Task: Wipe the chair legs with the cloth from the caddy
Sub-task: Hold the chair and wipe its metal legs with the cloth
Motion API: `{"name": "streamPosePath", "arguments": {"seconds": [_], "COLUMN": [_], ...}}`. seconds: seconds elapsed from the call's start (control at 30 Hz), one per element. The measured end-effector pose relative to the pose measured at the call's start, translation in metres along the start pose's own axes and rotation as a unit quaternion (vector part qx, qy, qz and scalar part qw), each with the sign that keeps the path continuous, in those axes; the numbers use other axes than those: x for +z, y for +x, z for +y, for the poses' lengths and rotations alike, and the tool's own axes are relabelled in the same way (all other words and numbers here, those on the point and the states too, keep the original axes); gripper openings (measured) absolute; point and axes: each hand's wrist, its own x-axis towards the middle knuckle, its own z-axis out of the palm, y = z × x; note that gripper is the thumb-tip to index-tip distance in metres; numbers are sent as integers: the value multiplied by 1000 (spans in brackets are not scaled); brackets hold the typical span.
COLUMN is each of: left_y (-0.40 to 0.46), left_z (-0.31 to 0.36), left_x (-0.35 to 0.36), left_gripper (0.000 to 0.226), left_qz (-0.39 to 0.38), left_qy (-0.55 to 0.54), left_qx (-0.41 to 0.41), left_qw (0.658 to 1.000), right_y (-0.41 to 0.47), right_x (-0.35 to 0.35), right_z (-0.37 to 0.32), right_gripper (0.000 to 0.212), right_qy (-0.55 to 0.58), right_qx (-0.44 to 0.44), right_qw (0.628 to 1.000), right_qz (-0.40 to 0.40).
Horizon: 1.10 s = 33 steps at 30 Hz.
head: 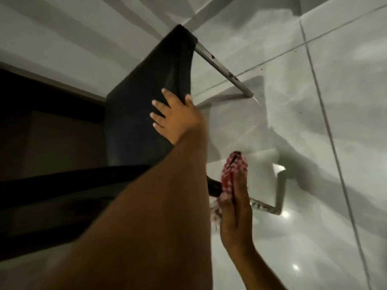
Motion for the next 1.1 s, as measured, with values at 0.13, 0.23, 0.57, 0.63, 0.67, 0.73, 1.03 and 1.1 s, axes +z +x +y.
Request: {"name": "streamPosePath", "arguments": {"seconds": [0.13,0.23,0.57,0.63,0.67,0.73,1.03,1.1], "left_y": [25,59,66,61,60,60,63,64], "left_z": [-3,2,1,-2,-1,0,-1,-3], "left_x": [-3,-10,0,0,-1,-2,4,5], "left_gripper": [66,66,72,72,72,72,72,72], "left_qz": [15,-7,15,12,8,1,22,29], "left_qy": [31,34,-29,-20,-17,-13,2,-4], "left_qx": [47,127,174,181,179,173,159,160], "left_qw": [998,991,984,983,984,985,987,987], "right_y": [12,17,13,16,18,20,22,16], "right_x": [14,12,13,13,14,14,6,23], "right_z": [26,41,68,75,77,83,56,48], "right_gripper": [58,55,65,65,65,66,63,55], "right_qy": [-85,-12,-148,-164,-174,-183,-148,-124], "right_qx": [-93,-97,-67,-71,-66,-52,-8,-53], "right_qw": [992,995,987,984,983,982,987,989], "right_qz": [-15,12,15,11,0,-8,57,60]}}
